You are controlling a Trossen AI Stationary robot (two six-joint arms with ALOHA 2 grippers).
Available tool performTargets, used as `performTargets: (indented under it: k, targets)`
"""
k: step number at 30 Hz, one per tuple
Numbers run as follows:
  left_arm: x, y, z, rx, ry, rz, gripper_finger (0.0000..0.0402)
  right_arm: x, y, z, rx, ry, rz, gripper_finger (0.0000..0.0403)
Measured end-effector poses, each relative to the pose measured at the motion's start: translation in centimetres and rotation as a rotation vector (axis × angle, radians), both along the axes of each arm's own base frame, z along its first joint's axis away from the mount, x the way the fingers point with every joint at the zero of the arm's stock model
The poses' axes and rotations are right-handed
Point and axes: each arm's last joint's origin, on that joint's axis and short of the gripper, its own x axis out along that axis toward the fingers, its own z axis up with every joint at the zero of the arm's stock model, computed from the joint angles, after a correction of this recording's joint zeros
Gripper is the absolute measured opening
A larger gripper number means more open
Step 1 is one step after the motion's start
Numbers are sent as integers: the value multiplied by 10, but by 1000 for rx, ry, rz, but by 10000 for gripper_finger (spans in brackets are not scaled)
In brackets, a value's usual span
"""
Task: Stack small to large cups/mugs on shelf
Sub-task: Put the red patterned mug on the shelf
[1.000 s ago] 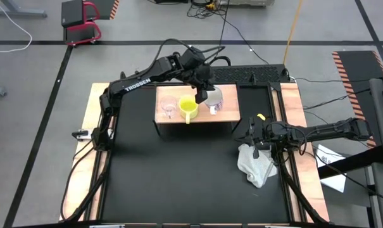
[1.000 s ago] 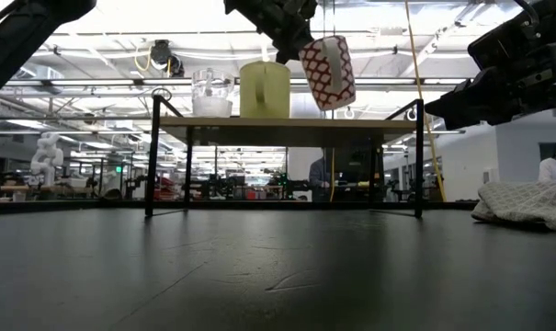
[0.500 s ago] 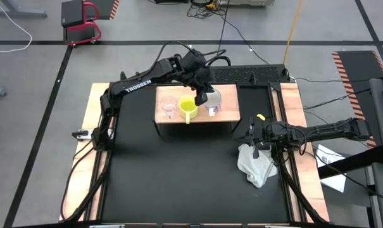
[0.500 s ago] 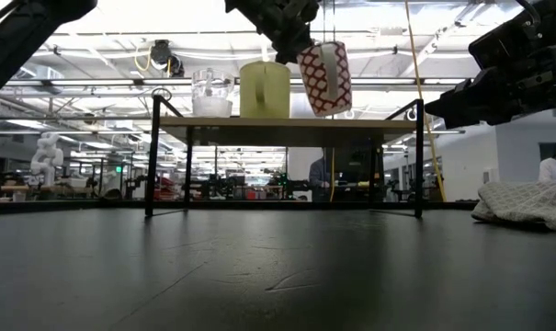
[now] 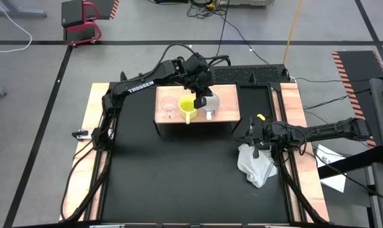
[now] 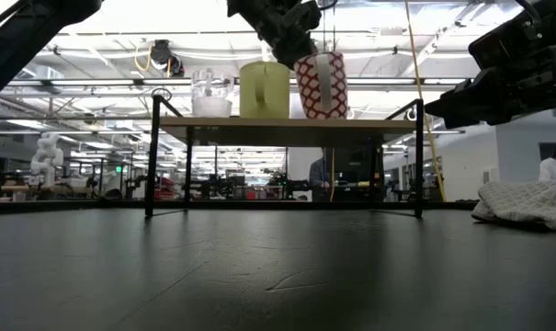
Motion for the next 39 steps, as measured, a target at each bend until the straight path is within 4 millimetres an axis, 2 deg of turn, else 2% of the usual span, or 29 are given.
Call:
performTargets:
  k: [16, 31, 39]
  targets:
    - [3, 2, -6, 21, 21, 2, 12, 0, 0, 0, 4, 0, -1, 0]
    - [7, -12, -7, 124, 62, -29, 12, 0, 0, 0, 4, 0, -1, 0]
    - [7, -11, -8, 140, 73, 3, 23, 0, 0, 0, 4, 0, -1, 0]
